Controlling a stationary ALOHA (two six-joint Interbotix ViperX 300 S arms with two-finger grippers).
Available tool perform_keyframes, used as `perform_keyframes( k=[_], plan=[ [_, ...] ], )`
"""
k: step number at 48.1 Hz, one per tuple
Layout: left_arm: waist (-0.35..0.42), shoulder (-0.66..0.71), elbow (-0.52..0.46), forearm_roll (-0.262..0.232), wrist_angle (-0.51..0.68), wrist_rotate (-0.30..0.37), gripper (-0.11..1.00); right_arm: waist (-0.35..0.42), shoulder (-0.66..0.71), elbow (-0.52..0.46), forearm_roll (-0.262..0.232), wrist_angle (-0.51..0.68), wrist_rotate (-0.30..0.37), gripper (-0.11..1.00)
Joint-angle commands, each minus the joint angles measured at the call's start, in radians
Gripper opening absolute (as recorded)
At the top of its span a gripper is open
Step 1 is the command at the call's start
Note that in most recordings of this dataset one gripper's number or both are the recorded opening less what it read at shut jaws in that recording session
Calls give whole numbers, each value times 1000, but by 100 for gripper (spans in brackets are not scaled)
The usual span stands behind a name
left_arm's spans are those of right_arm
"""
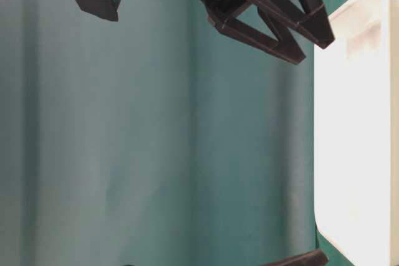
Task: Put the tape alternately from left to right into the white case.
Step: 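Lower the right gripper into the teal tape roll's hole and grip it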
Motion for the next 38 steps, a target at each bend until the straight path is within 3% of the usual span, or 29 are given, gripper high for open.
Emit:
perform_keyframes(
  k=[1,25,38],
  plan=[
    [-3,-11,-23,-2,-3,2,91,0,-8,-20,-2,-3,2,69],
    [-3,-5,-23,-2,-3,2,91,25,-2,-31,-2,-3,5,69],
    [-3,-5,-26,-2,-3,0,91,77,74,-98,-2,8,48,69]
  ],
)
